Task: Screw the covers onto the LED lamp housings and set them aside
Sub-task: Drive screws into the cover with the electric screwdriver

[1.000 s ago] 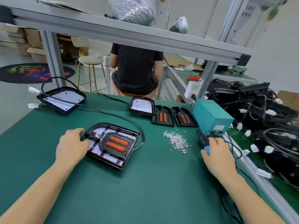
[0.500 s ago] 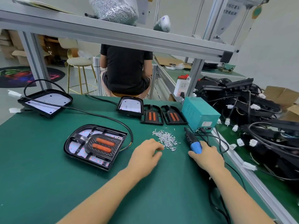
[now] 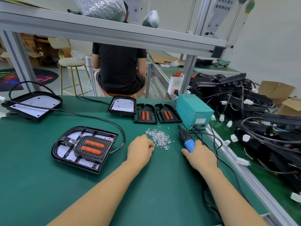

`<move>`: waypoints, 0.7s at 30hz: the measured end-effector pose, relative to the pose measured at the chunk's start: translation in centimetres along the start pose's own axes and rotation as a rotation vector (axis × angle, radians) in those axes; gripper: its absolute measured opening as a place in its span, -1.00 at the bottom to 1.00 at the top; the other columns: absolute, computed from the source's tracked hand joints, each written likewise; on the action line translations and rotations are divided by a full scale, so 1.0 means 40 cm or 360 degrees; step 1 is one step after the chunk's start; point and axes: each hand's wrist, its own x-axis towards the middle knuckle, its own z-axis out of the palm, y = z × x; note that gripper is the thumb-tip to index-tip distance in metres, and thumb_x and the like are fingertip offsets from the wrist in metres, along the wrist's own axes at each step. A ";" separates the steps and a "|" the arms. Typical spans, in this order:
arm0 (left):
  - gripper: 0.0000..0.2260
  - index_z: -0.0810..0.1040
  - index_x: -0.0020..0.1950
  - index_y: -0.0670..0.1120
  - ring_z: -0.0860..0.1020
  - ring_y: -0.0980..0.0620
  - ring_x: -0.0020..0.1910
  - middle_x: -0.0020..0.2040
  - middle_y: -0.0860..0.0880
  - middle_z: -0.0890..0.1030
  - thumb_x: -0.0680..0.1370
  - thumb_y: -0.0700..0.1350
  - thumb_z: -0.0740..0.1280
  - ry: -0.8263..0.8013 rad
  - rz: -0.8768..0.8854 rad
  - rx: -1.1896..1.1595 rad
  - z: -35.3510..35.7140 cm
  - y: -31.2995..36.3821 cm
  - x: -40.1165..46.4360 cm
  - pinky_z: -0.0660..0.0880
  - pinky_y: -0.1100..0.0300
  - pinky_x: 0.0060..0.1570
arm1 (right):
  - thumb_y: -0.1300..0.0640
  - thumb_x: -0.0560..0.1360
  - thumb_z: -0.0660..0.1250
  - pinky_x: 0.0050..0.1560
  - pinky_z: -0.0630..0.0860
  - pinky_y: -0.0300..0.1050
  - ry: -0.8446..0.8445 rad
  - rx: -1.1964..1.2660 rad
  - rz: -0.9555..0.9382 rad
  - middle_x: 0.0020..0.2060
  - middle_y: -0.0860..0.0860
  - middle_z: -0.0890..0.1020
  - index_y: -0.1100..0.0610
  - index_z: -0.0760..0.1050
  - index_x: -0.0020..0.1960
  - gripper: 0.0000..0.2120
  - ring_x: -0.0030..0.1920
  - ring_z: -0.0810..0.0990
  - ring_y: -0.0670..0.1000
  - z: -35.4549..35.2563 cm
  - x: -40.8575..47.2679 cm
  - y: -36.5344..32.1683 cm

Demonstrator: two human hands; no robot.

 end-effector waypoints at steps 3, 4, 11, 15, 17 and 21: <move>-0.82 0.60 0.00 -0.01 0.46 0.00 0.10 0.05 0.02 0.51 0.60 -0.12 0.20 0.0000 0.0051 0.0094 -0.002 0.004 -0.001 0.44 0.11 -0.06 | -0.22 0.55 0.20 -0.19 0.35 -0.08 0.0008 0.0000 -0.0009 0.05 0.08 0.55 0.13 0.31 0.21 -0.55 -0.11 0.46 0.11 0.002 0.000 0.000; -0.82 0.58 0.02 -0.02 0.46 0.00 0.10 0.06 0.01 0.50 0.61 -0.13 0.18 -0.0004 0.0087 0.0134 -0.002 0.004 -0.001 0.43 0.10 -0.07 | -0.22 0.55 0.20 -0.19 0.36 -0.08 0.0007 -0.0001 -0.0012 0.04 0.08 0.55 0.12 0.31 0.21 -0.55 -0.11 0.47 0.11 0.003 0.001 0.000; -0.86 0.50 -0.06 -0.05 0.52 -0.05 -0.14 -0.14 0.00 0.61 0.58 -0.16 0.15 0.0119 0.0012 -0.0139 -0.015 0.012 -0.032 0.43 0.12 -0.18 | -0.22 0.54 0.20 -0.22 0.34 -0.09 0.0004 -0.0011 -0.0007 -0.03 0.05 0.52 0.13 0.31 0.17 -0.56 -0.13 0.47 0.11 0.000 0.001 0.002; -0.87 0.58 -0.18 -0.03 0.52 0.07 -0.29 -0.30 0.07 0.60 0.51 -0.21 0.29 0.0137 -0.0093 -0.0651 -0.042 0.009 -0.067 0.52 0.14 -0.15 | -0.20 0.52 0.25 -0.28 0.32 -0.11 -0.0103 -0.0038 0.0021 -0.10 0.01 0.50 0.10 0.30 0.14 -0.59 -0.14 0.49 0.09 -0.019 0.010 0.000; -0.83 0.60 -0.22 0.02 0.49 0.16 -0.38 -0.35 0.10 0.58 0.48 -0.25 0.35 0.0131 -0.0144 -0.0941 -0.060 0.003 -0.088 0.53 0.21 -0.21 | -0.11 0.47 0.35 -0.33 0.31 -0.13 -0.0195 0.0072 0.0041 -0.14 0.01 0.51 0.11 0.32 0.08 -0.63 -0.16 0.51 0.08 -0.035 0.019 0.008; -0.79 0.65 -0.22 0.03 0.52 0.15 -0.41 -0.39 0.06 0.62 0.45 -0.29 0.42 0.0127 -0.0204 -0.1398 -0.098 -0.004 -0.124 0.51 0.32 -0.29 | 0.20 0.36 0.48 -0.33 0.35 -0.17 -0.0344 0.1078 0.0169 -0.22 0.12 0.52 0.19 0.43 -0.01 -0.70 -0.34 0.45 0.07 -0.075 0.020 0.014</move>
